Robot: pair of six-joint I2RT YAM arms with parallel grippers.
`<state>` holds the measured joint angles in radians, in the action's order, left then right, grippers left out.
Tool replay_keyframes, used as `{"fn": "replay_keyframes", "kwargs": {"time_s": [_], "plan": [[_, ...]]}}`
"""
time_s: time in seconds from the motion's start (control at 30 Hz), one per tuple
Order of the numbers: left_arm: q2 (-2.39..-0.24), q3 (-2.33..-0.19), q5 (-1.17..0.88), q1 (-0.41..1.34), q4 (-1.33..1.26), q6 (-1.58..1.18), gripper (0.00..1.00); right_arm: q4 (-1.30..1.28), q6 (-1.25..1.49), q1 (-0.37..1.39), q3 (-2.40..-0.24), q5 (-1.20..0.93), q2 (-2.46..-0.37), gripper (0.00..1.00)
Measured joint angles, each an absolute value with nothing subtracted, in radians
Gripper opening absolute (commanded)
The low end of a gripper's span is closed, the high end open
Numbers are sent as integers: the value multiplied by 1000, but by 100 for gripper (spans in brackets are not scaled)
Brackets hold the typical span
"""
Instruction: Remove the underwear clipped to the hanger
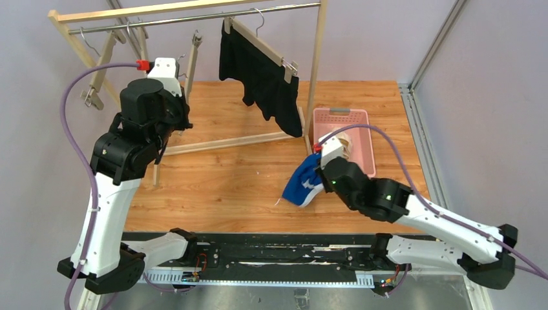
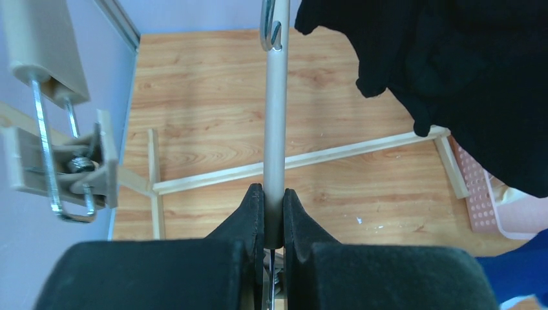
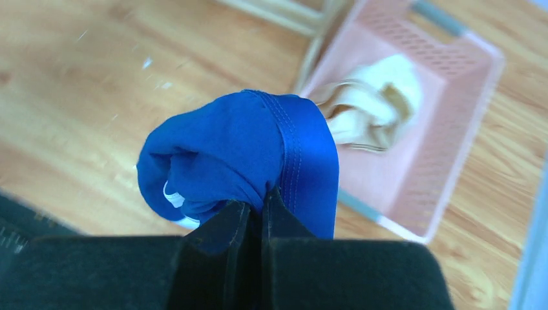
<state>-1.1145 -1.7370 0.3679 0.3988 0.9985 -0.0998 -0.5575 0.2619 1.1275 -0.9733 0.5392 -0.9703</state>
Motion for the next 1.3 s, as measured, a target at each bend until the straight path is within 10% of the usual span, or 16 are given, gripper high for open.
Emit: {"fn": "replay_keyframes", "kwargs": {"time_s": [1.3], "plan": [[-1314, -2070, 28, 167, 1016, -102, 0, -254, 69, 351, -999, 479, -1280, 1]]}}
